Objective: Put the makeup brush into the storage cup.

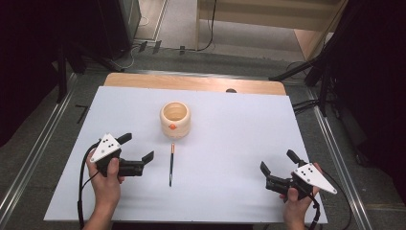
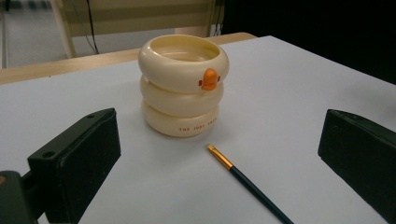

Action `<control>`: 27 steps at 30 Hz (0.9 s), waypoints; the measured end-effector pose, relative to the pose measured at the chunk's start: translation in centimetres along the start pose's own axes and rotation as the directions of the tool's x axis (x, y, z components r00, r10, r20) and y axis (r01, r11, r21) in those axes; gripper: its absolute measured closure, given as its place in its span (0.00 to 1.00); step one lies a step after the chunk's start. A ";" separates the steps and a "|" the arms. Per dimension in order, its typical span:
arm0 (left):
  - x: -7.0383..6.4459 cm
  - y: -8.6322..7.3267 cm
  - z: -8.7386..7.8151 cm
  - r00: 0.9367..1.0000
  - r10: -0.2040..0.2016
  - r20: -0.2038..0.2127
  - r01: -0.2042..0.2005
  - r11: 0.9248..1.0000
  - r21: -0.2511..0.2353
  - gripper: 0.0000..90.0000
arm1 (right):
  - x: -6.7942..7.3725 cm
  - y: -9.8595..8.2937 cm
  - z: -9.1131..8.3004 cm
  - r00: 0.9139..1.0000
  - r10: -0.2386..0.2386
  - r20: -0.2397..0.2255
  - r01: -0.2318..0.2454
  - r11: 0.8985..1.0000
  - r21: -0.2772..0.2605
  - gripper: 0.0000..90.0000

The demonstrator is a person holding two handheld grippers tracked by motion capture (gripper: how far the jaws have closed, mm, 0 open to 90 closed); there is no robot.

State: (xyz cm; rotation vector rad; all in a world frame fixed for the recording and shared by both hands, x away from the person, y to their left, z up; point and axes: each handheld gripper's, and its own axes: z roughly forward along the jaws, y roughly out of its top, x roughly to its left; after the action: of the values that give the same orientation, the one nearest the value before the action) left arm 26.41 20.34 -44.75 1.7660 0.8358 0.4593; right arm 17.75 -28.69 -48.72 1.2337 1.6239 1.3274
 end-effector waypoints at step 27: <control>-2.7 0.9 3.2 0.998 0.013 0.054 -0.012 1.000 -0.008 0.00 | 0.2 -0.1 0.1 1.000 -0.012 -0.007 0.012 1.000 0.011 0.00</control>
State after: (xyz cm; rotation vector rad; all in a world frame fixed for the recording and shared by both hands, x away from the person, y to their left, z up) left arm 27.00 16.13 -44.74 1.7699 0.7842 0.4206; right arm 17.78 -28.49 -48.86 1.2252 1.6433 1.3179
